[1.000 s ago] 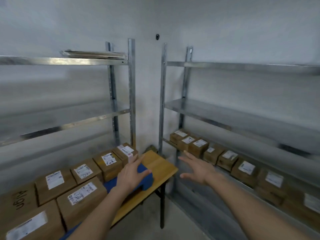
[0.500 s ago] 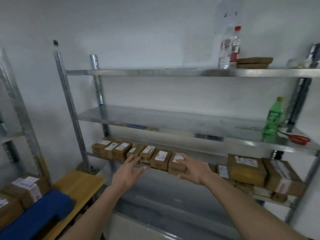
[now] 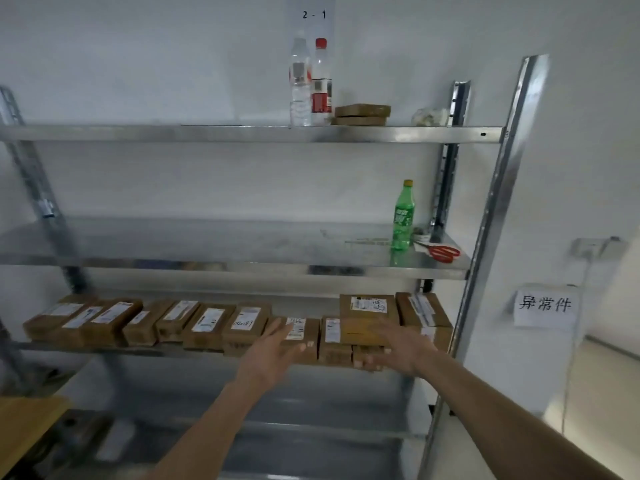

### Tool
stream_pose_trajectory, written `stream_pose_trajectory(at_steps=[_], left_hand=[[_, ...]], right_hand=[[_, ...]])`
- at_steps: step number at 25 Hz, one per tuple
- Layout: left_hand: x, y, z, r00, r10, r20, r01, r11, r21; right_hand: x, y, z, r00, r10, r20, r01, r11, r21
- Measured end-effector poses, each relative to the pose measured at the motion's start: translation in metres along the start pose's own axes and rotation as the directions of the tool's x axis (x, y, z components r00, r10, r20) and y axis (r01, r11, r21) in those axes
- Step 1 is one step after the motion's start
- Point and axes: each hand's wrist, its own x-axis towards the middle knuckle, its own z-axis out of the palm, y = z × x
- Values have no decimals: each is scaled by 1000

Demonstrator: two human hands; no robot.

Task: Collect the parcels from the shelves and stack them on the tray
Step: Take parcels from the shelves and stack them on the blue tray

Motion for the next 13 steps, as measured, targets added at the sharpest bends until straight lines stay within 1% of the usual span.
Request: stream_pose_trajectory(at_steps=[3, 6, 9, 13], left_hand=[[30, 20, 28, 999, 31, 45, -30, 999, -20], [65, 28, 52, 995, 49, 86, -50, 999, 3], [102, 28, 77, 991, 90, 95, -90, 996, -2], [168, 11, 110, 988, 107, 113, -105, 994, -28]], right_hand=[[2, 39, 4, 998, 54, -8, -54, 997, 57], [16, 66, 11, 996, 91, 0, -90, 990, 105], [40, 84, 18, 993, 118, 5, -118, 984, 132], [98, 101, 29, 992, 123, 1, -122, 982, 146]])
